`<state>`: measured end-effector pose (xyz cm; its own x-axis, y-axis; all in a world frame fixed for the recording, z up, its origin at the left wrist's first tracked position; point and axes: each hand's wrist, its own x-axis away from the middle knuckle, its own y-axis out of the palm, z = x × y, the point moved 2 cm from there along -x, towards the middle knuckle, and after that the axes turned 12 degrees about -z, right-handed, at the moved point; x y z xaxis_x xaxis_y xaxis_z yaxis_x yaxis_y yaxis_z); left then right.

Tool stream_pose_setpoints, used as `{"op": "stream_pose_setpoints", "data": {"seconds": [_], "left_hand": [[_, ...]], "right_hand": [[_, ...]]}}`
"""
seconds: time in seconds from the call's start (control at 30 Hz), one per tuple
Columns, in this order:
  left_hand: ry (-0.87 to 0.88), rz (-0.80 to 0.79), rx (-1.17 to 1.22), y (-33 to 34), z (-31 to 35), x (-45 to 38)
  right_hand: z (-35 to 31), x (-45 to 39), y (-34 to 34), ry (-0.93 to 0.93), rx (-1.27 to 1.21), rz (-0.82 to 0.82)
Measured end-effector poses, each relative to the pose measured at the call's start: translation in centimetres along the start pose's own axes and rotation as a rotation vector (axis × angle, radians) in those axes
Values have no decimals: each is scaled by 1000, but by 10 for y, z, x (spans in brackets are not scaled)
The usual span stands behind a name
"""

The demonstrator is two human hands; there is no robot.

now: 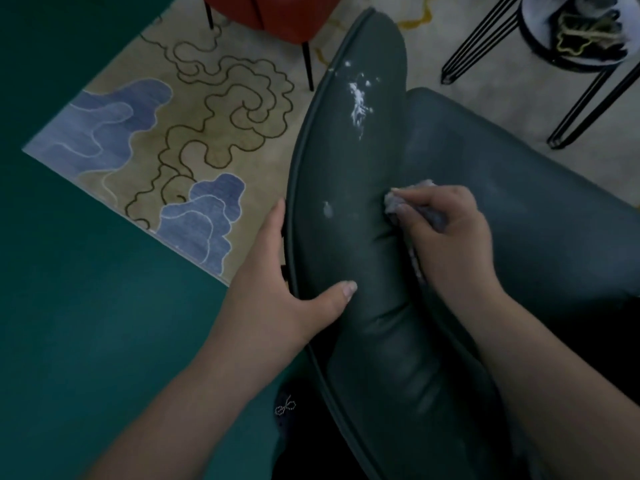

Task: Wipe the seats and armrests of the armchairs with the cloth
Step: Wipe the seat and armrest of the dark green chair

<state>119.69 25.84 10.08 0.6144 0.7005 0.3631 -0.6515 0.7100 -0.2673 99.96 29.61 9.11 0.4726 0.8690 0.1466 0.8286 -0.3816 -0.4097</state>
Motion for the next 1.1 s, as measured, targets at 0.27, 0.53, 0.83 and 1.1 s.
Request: {"op": "stream_pose_setpoints", "data": {"seconds": [0.27, 0.53, 0.83, 1.1], "left_hand": [[-19, -6, -66, -6, 7, -15], [-32, -56, -42, -14, 10, -34], [-37, -149, -69, -25, 9, -48], [-71, -264, -41, -43, 14, -69]], "right_hand": [[-27, -15, 33, -413, 188, -213], [-26, -14, 33, -317, 81, -120], [-19, -22, 13, -203, -17, -148], [2, -22, -11, 72, -20, -35]]}}
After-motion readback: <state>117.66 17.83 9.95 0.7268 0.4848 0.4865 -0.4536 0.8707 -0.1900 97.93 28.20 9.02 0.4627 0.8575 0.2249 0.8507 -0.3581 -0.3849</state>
